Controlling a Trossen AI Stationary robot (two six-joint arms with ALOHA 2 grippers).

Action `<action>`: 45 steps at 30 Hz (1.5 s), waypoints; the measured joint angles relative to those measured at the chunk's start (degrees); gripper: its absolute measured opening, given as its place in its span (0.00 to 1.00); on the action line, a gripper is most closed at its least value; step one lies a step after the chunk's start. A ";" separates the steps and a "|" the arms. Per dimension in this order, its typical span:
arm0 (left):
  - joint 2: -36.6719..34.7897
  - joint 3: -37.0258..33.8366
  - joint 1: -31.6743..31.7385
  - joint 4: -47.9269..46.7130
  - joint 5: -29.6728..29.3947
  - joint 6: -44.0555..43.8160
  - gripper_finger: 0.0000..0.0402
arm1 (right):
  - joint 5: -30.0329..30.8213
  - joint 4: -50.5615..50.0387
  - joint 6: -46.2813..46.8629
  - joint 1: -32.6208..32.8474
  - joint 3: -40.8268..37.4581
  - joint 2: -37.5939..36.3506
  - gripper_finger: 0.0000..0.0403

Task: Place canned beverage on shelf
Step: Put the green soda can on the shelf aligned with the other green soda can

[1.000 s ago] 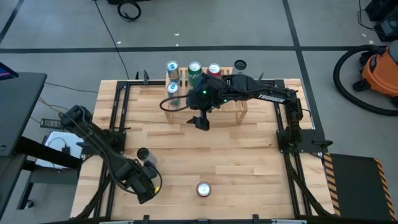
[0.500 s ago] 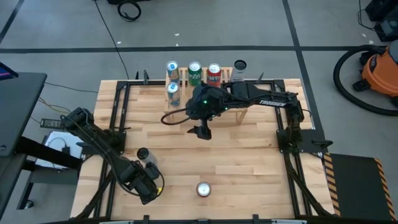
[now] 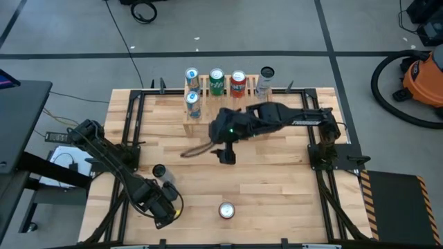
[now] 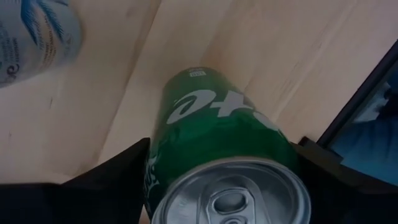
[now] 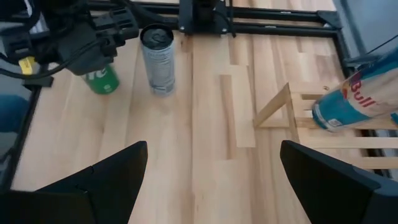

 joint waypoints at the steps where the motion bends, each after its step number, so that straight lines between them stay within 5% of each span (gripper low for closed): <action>1: -0.09 0.00 -0.01 -0.04 -0.15 0.80 0.78 | 1.17 -0.15 -0.01 0.78 0.00 0.00 0.94; 10: -0.36 3.35 0.14 -6.21 -0.29 4.32 0.79 | 13.62 -0.14 0.45 7.12 0.00 0.00 0.94; 19: -0.39 12.18 1.96 -11.79 -1.21 8.63 0.79 | 19.75 -1.15 1.03 10.55 -0.02 -1.96 0.94; 31: -0.43 24.91 12.86 -23.64 -7.61 27.02 0.79 | 25.42 -9.37 7.62 11.67 0.00 -9.76 0.94; 45: -0.43 35.01 26.87 -24.43 -12.39 50.54 0.79 | 29.34 -15.13 9.47 10.85 -3.01 -16.29 0.94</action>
